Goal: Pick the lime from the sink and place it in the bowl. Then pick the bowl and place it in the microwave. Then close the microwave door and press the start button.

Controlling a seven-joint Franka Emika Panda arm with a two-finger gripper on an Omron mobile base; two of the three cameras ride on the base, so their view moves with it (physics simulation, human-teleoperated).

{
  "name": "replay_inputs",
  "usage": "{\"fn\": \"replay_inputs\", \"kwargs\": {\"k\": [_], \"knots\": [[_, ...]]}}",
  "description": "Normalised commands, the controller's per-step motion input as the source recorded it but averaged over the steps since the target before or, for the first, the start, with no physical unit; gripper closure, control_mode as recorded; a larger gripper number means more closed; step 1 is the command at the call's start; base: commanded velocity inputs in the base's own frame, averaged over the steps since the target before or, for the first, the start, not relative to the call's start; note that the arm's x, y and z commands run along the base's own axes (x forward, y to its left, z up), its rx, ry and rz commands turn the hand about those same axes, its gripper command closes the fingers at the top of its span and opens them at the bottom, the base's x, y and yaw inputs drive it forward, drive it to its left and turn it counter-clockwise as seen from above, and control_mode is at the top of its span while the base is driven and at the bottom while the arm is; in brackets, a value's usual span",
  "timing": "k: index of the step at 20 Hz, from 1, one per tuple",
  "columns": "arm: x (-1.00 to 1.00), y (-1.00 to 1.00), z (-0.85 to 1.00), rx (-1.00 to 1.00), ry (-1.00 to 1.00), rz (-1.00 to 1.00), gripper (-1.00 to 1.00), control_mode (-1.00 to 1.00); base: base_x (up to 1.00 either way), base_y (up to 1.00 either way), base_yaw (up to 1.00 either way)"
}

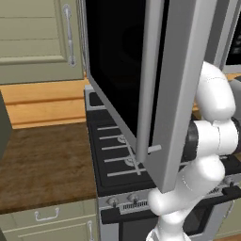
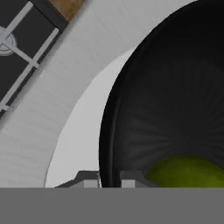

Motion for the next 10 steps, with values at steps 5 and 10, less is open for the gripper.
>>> {"fn": "replay_inputs", "kwargs": {"k": [5,10], "knots": [[0.34,0.05,0.00,0.00,0.03,0.00,1.00,-1.00,0.00,0.00,0.00],[-0.03,0.00,-0.01,0.00,0.01,0.00,-1.00,-1.00,0.00,0.00,0.00]]}}
